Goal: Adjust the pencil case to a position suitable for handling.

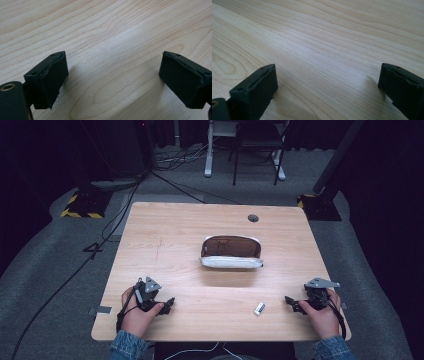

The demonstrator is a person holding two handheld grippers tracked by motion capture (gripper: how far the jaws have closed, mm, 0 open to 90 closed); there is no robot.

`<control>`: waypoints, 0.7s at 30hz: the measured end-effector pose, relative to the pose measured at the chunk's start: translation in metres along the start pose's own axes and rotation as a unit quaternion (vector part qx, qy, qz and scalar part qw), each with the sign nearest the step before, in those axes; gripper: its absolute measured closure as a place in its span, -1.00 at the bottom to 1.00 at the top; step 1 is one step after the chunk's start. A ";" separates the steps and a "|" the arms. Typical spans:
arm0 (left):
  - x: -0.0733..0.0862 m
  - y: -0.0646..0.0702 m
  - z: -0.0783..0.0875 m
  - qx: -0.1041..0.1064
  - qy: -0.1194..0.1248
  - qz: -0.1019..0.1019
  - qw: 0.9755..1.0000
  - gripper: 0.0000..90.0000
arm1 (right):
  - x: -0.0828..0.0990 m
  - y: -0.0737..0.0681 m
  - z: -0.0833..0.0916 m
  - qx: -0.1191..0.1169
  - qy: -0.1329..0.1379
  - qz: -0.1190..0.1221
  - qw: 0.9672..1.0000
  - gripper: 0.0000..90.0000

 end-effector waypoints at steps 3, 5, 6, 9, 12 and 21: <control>0.002 0.000 0.001 0.002 0.000 -0.003 1.000 -0.80 | 0.001 0.000 0.002 -0.004 0.003 0.007 1.000 -0.88; 0.002 0.000 0.001 0.000 0.003 -0.005 1.000 -0.80 | 0.002 -0.001 0.002 -0.005 0.003 0.007 1.000 -0.88; 0.002 0.001 0.002 0.003 0.000 -0.001 1.000 -0.80 | 0.002 0.000 0.003 -0.006 0.003 0.009 1.000 -0.87; 0.002 0.000 0.002 0.007 0.001 -0.004 1.000 -0.80 | 0.002 0.001 0.003 -0.012 0.003 0.013 1.000 -0.87; 0.002 0.000 0.002 0.007 0.001 -0.006 1.000 -0.80 | 0.002 0.001 0.003 -0.015 0.005 0.014 1.000 -0.85; 0.004 0.003 0.004 0.002 0.001 0.001 1.000 -0.81 | 0.003 0.000 0.005 -0.005 0.007 0.007 1.000 -0.81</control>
Point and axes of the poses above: each handheld gripper's, and its own axes: z roughly backward along the jaws, x roughly out of its underside, y roughly to its right, the point moved 6 cm from there along -z, roughly forward along the jaws, and after that the axes turned 6 degrees about -x, right-handed, at the moved point
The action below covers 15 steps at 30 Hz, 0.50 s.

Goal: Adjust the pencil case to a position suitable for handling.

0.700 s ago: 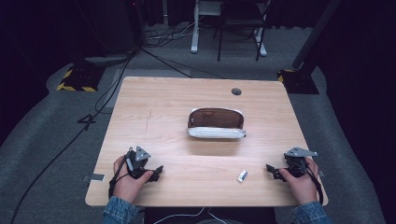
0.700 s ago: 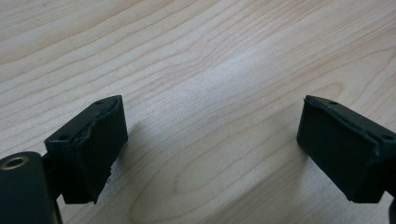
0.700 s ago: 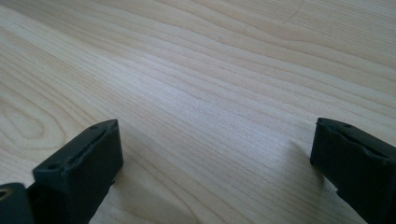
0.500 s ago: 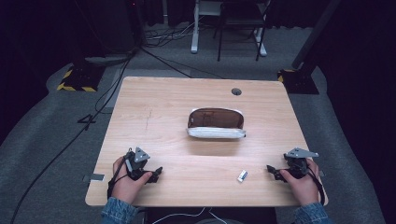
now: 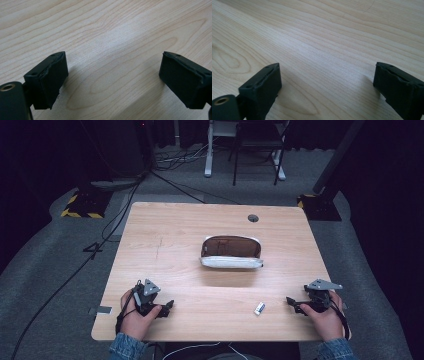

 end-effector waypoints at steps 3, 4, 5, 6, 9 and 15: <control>-0.001 0.000 -0.001 0.002 -0.002 -0.003 1.000 -0.83 | 0.001 0.000 0.002 0.001 0.004 -0.003 1.000 -0.74; -0.001 0.001 -0.001 0.002 -0.002 -0.002 1.000 -0.83 | 0.001 0.000 0.002 0.002 0.005 -0.004 1.000 -0.72; -0.001 0.001 -0.001 0.002 -0.003 -0.002 1.000 -0.83 | 0.001 0.000 0.003 0.002 0.005 -0.004 1.000 -0.69; -0.001 0.001 -0.001 0.002 -0.002 -0.002 1.000 -0.83 | 0.002 0.000 0.004 0.004 0.008 -0.005 1.000 -0.66; -0.002 0.001 -0.002 0.002 -0.002 -0.001 1.000 -0.84 | 0.002 0.000 0.005 0.004 0.009 -0.004 1.000 -0.63; -0.004 0.003 -0.005 0.005 -0.003 -0.003 1.000 -0.87 | 0.003 0.000 0.006 0.002 0.012 -0.003 1.000 -0.57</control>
Point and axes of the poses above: each handheld gripper's, and its own axes: z roughly backward along the jaws, x roughly out of its underside, y roughly to its right, the point moved 6 cm from there along -z, roughly forward along the jaws, and after that the axes turned 6 degrees about -x, right-handed, at the moved point
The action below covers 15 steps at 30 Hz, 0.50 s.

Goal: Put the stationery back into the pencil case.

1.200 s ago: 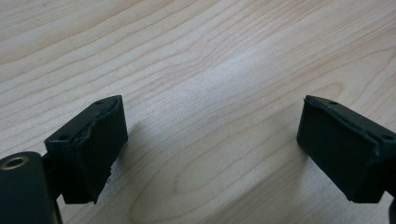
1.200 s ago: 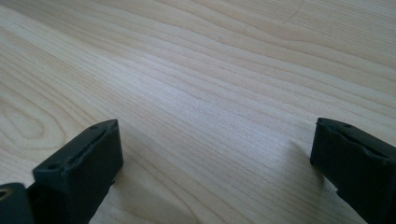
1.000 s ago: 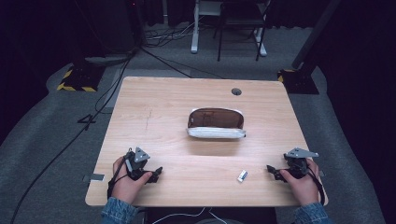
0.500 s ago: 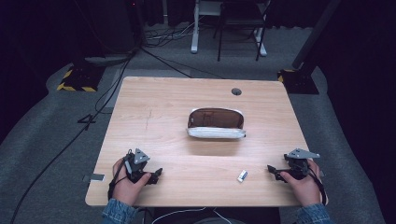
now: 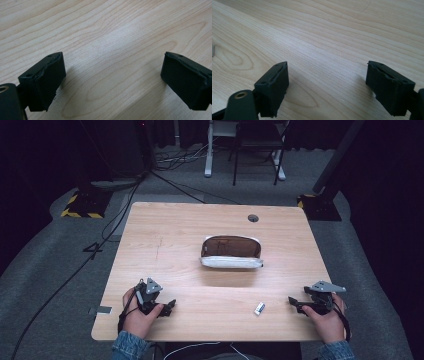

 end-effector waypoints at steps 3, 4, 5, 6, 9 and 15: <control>-0.001 0.000 -0.001 0.001 -0.003 -0.005 1.000 -0.89 | 0.001 -0.003 0.002 -0.005 0.005 0.005 1.000 -0.38; -0.001 0.000 -0.001 0.001 -0.003 -0.005 1.000 -0.89 | 0.001 -0.004 0.003 -0.004 0.008 0.007 1.000 -0.34; -0.001 0.000 -0.001 0.002 -0.003 -0.003 1.000 -0.90 | 0.002 -0.005 0.004 -0.006 0.009 0.005 1.000 -0.32; -0.002 0.000 -0.002 0.003 -0.003 -0.006 1.000 -0.90 | 0.002 -0.007 0.005 -0.009 0.007 0.007 1.000 -0.31; -0.002 0.000 -0.003 0.005 -0.004 -0.009 1.000 -0.93 | 0.002 -0.014 0.007 -0.031 0.007 0.008 0.999 -0.22; -0.003 0.000 -0.004 0.009 -0.006 -0.017 1.000 -0.97 | -0.007 -0.032 0.014 -0.073 0.024 0.026 0.997 -0.25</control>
Point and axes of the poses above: each handheld gripper's, and its own axes: z roughly backward along the jaws, x roughly out of its underside, y roughly to its right, the point moved 6 cm from there along -z, roughly forward along the jaws, and after that the axes turned 6 degrees about -x, right-handed, at the moved point
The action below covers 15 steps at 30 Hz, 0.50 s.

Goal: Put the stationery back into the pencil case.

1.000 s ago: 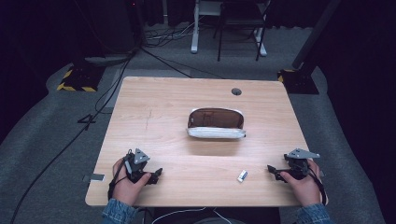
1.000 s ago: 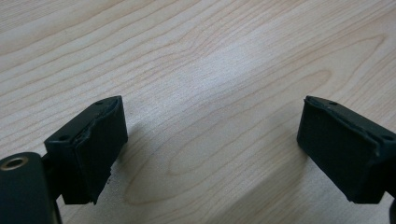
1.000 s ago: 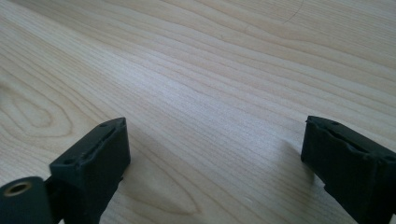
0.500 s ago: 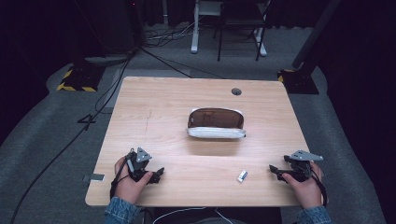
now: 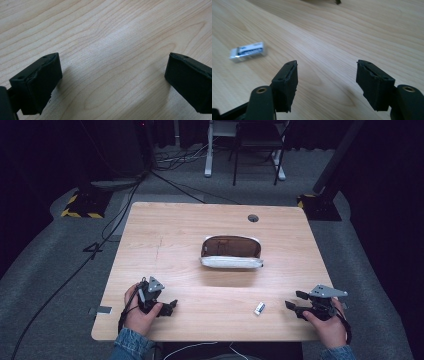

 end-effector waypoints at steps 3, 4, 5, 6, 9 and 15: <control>0.000 0.000 0.000 0.000 0.000 0.000 1.000 -0.97 | -0.008 -0.014 -0.002 -0.017 0.005 0.009 1.000 -0.29; 0.000 0.000 0.000 0.000 0.000 -0.001 1.000 -0.97 | -0.010 -0.019 -0.003 -0.026 0.004 0.013 1.000 -0.31; 0.000 0.000 0.000 0.000 -0.001 -0.002 1.000 -0.97 | -0.011 -0.025 -0.005 -0.034 0.002 0.017 0.999 -0.33; 0.000 0.000 0.000 0.000 -0.001 0.000 1.000 -0.97 | -0.012 -0.030 -0.008 -0.042 0.002 0.021 0.999 -0.34; 0.000 0.000 0.000 0.000 -0.002 -0.003 1.000 -0.98 | -0.016 -0.047 -0.016 -0.064 -0.001 0.034 0.997 -0.38; -0.001 -0.001 0.000 -0.001 -0.001 -0.004 1.000 -0.98 | -0.019 -0.068 -0.032 -0.083 -0.012 0.056 0.995 -0.40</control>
Point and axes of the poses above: each handheld gripper's, and its own axes: z roughly backward along the jaws, x roughly out of its underside, y roughly to its right, the point moved 6 cm from there along -z, roughly forward along the jaws, and after that the axes turned 6 degrees about -x, right-handed, at the moved point
